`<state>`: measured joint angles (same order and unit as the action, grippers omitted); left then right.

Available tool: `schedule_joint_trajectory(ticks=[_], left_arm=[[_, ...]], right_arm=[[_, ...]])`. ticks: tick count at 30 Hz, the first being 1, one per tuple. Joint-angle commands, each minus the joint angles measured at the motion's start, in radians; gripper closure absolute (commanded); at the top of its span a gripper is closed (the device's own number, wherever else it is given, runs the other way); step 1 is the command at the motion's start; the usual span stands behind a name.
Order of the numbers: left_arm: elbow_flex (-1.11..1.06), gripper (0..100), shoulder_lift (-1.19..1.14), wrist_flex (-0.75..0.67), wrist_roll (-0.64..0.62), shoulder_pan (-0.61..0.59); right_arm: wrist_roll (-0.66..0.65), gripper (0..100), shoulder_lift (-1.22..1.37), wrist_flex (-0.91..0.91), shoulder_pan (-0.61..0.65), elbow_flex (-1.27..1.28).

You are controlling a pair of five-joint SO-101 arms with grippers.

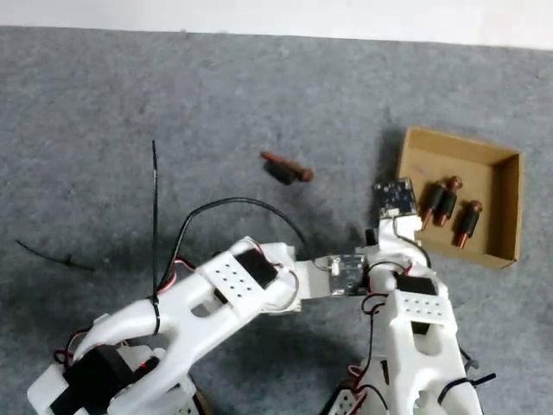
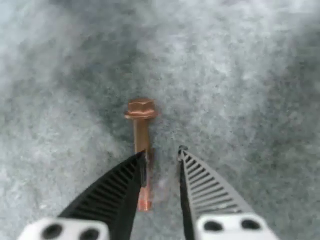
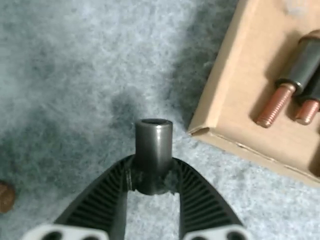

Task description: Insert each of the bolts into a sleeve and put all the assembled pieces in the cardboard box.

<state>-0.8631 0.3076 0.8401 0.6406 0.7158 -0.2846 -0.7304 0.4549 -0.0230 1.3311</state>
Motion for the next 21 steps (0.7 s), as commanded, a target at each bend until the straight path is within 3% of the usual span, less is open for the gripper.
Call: schedule_joint_trajectory(ticks=[1,11,21], left_arm=[[-0.021,89,-0.007,-0.104,0.012,0.016],[0.130,89,-0.260,-0.141,0.043,-0.061],[0.136,89,-0.277,-0.141,0.041,-0.047]], right_arm=[[0.005,99.4,-0.030,-0.036,0.002,-0.008],[0.002,99.4,-0.030,-0.036,0.025,-0.013],[0.002,99.4,-0.030,-0.036,0.022,-0.015]])
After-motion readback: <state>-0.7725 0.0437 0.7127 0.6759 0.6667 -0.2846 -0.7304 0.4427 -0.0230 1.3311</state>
